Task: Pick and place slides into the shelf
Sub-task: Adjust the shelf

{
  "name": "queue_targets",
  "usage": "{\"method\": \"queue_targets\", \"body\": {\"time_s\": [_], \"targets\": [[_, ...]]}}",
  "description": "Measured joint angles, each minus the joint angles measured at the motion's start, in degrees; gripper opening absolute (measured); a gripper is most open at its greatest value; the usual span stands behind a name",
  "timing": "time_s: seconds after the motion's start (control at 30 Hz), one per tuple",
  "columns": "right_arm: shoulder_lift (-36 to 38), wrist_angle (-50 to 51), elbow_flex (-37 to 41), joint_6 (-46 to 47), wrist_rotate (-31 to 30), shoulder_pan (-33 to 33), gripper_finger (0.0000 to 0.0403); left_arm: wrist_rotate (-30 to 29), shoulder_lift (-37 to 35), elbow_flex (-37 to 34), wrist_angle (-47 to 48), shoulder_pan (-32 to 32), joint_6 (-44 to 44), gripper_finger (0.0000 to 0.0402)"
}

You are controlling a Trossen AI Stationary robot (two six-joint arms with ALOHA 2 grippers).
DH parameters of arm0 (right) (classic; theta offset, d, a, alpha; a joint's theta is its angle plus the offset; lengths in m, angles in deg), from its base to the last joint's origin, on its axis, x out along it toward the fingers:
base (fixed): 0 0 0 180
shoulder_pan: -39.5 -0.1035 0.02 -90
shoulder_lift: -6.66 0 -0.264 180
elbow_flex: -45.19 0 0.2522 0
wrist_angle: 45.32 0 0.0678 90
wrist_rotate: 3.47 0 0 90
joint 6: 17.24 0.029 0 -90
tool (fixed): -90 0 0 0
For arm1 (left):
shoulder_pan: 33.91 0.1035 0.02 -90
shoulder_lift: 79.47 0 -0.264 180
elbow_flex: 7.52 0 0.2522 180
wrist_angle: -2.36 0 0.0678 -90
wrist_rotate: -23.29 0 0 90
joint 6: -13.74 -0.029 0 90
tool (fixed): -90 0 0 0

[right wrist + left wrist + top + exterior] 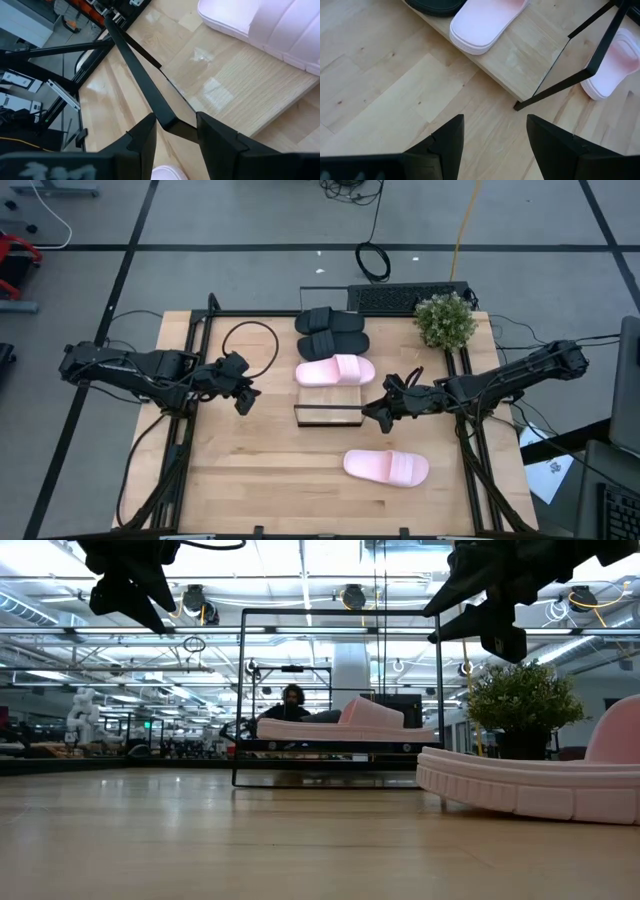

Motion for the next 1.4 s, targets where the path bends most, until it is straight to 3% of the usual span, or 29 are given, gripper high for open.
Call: {"method": "queue_targets", "body": {"time_s": [0.73,1.13,1.4], "targets": [[0.0,0.5,0.0,-0.2,0.1,0.2,0.0130,0.0,0.0,0.0,0.0,0.0,-0.1,0.0209],[0.0,1.5,0.4,2.3,3.5,2.5,0.0200,0.1,0.0,0.0,0.0,0.0,-0.2,0.0209],[0.2,-0.1,0.6,2.5,4.7,3.1,0.0210,0.0,0.0,0.0,0.1,0.0,-0.6,0.0209]]}}
